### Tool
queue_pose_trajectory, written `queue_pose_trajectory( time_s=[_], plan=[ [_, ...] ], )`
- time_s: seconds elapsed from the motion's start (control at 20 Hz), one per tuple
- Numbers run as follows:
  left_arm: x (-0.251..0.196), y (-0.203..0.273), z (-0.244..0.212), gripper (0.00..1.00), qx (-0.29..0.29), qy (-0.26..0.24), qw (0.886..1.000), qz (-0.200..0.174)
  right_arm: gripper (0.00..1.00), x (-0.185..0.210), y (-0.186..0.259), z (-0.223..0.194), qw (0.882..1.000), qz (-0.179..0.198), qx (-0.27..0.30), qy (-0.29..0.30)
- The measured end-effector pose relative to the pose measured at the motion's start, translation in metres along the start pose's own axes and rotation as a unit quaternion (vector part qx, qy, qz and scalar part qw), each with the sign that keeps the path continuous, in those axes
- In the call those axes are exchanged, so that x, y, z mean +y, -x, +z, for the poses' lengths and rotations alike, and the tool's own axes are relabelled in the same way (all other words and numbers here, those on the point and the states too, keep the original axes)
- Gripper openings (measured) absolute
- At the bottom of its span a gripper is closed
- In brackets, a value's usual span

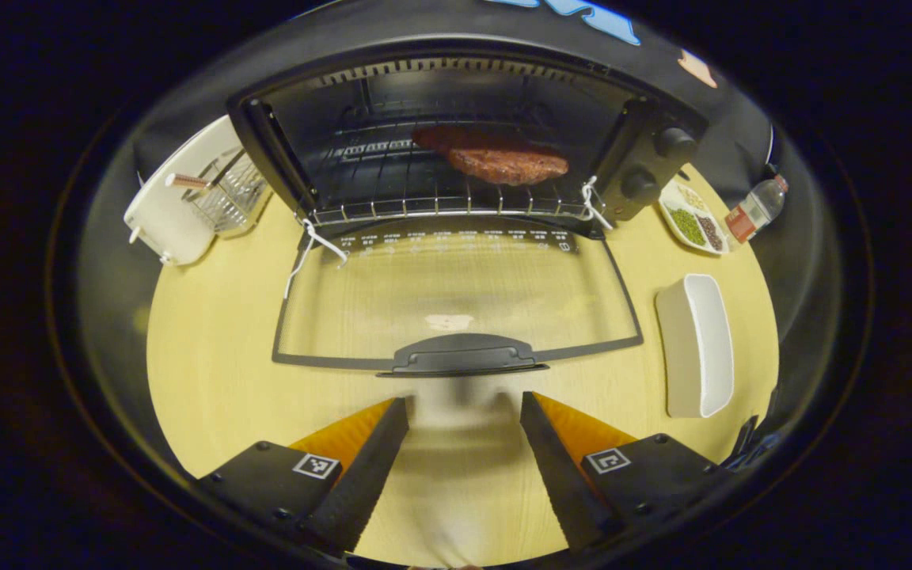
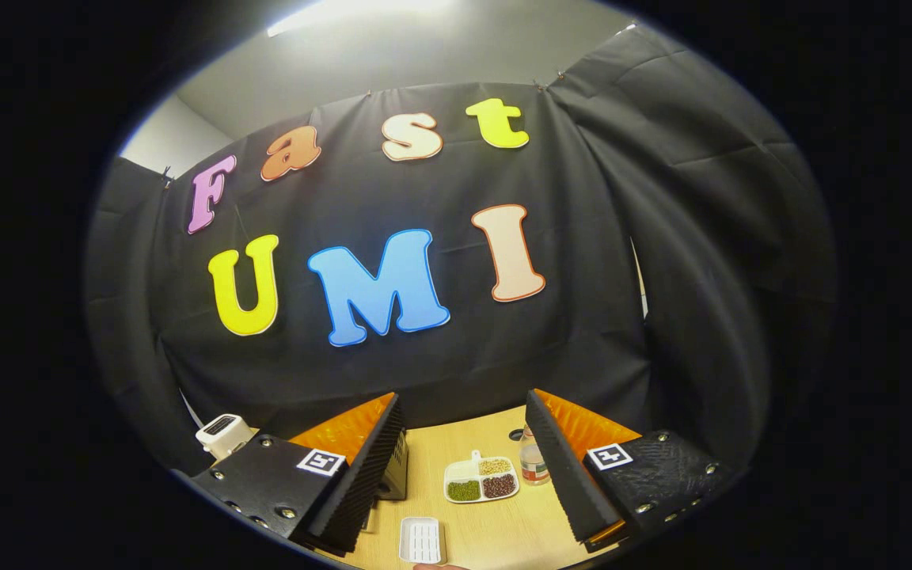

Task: Open the electric oven with the left hand, put the food in, and close the electric oven.

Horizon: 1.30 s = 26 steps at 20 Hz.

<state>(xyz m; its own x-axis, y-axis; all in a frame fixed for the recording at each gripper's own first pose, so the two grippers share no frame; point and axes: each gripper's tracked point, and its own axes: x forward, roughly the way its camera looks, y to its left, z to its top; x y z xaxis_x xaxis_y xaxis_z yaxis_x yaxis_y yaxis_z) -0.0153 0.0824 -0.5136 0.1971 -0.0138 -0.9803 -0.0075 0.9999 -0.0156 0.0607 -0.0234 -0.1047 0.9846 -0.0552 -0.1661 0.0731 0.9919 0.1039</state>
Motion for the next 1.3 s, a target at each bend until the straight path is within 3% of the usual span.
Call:
queue_pose_trajectory(
  time_s=[0.15,0.2,0.35,0.7,0.75,0.8,0.85,0.9,1.0,1.05,1.1,1.2,1.25,1.3],
  plan=[
    [0.006,-0.009,0.003,1.00,0.005,-0.008,1.000,0.006,0.95,-0.002,0.003,-0.001,1.000,-0.007,-0.001,0.002],
    [0.007,-0.010,0.004,0.93,0.006,-0.011,1.000,0.006,0.95,-0.003,0.003,-0.002,1.000,-0.012,0.000,0.005],
    [0.005,-0.019,0.007,1.00,0.013,-0.007,1.000,-0.002,0.95,-0.001,0.005,-0.004,1.000,-0.018,0.002,0.007],
    [0.005,-0.026,0.006,0.97,0.026,-0.003,1.000,-0.009,0.95,0.007,0.004,-0.006,1.000,-0.022,0.005,0.012],
    [0.005,-0.025,0.006,1.00,0.023,-0.005,1.000,-0.009,0.95,0.010,0.004,-0.006,1.000,-0.020,0.005,0.012],
    [0.005,-0.024,0.007,0.92,0.019,-0.004,1.000,-0.009,0.95,0.012,0.004,-0.006,1.000,-0.019,0.006,0.013],
    [0.004,-0.022,0.008,0.97,0.015,-0.003,1.000,-0.010,0.95,0.014,0.003,-0.006,1.000,-0.017,0.005,0.015],
    [0.005,-0.020,0.008,0.92,0.012,-0.003,1.000,-0.010,1.00,0.016,0.003,-0.006,1.000,-0.015,0.005,0.016],
    [0.005,-0.014,0.009,0.97,0.004,-0.004,1.000,-0.011,0.95,0.020,0.003,-0.005,1.000,-0.012,0.006,0.017],
    [0.005,-0.010,0.010,0.92,-0.001,-0.004,1.000,-0.011,1.00,0.022,0.003,-0.006,1.000,-0.010,0.006,0.016],
    [0.004,-0.006,0.011,0.97,-0.007,-0.005,1.000,-0.011,1.00,0.024,0.002,-0.006,1.000,-0.008,0.007,0.014],
    [0.004,0.005,0.013,0.97,-0.022,-0.007,1.000,-0.012,1.00,0.027,0.001,-0.006,1.000,-0.005,0.007,0.013],
    [0.004,0.011,0.016,0.92,-0.030,-0.007,0.999,-0.014,1.00,0.028,0.002,-0.006,1.000,-0.003,0.007,0.014],
    [0.003,0.017,0.018,0.97,-0.040,-0.006,0.999,-0.017,0.95,0.029,0.001,-0.008,1.000,-0.002,0.008,0.015]
  ],
)
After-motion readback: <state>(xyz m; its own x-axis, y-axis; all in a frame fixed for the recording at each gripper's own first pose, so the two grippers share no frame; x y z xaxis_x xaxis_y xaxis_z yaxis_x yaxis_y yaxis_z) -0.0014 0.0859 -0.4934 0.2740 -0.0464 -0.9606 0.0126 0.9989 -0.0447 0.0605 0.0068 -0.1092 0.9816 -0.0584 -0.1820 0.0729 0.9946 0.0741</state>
